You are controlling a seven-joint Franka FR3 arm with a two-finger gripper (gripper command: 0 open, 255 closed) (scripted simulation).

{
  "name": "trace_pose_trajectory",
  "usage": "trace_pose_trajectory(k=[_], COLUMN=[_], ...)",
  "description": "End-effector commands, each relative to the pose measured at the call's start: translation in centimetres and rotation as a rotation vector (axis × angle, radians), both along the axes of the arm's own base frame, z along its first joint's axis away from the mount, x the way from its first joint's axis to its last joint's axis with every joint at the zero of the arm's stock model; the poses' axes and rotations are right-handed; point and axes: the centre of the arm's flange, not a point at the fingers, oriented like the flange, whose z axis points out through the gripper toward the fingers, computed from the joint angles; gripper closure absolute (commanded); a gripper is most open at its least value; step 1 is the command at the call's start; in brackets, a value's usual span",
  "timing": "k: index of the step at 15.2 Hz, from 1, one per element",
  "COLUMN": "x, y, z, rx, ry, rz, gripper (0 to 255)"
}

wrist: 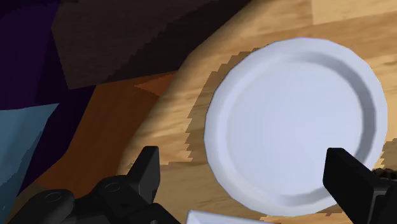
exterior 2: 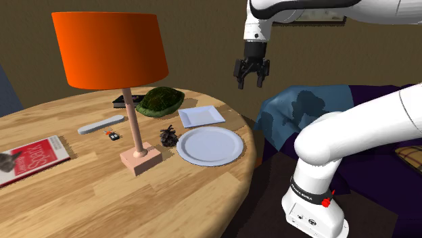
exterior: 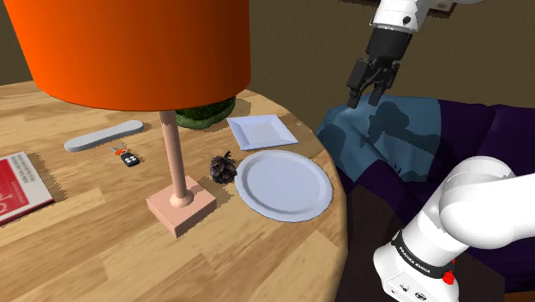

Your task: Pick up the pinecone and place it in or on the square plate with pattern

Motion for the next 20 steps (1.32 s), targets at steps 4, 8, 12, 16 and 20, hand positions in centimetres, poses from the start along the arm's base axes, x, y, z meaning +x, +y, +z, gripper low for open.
trace_pose_trajectory(k=[4,8,12,16,20], x=[1.8,4.2,6.7,9.2,11.7], y=[3.3,7.6,11.9,16.1,20.3], z=[-1.6,-3.8,-6.0,-8.3,-10.7], rx=[-0.017,-0.039,-0.061,-0.083,-0.105], ry=[-0.011,-0.025,-0.040,-0.054,-0.068], rz=[0.000,0.001,0.002,0.002,0.003], gripper=[0,0,0,0,0])
